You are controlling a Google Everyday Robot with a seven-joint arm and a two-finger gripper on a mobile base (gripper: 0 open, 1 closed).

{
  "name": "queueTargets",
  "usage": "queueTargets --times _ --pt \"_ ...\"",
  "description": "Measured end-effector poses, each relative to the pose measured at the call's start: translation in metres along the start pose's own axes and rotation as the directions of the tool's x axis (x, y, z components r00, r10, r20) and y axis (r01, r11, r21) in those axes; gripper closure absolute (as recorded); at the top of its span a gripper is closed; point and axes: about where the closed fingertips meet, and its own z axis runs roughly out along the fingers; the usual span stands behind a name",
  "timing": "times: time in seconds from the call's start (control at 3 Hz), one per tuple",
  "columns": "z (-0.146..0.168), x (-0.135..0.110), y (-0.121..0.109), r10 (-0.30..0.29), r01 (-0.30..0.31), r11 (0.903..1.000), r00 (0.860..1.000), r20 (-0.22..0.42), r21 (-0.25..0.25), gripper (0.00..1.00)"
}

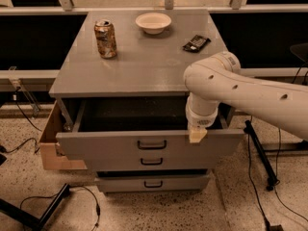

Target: Open top drawer

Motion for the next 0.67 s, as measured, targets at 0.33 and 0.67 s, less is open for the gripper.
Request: queueTargets --times 0.33,0.67 --pt "0.0000 0.0000 0.0000 0.000 0.000 1.0000 1.000 0.000 0.000 0.61" --pt "0.0009 0.0002 0.0007 0.000 0.000 1.0000 1.000 -0.001 -0.002 0.37"
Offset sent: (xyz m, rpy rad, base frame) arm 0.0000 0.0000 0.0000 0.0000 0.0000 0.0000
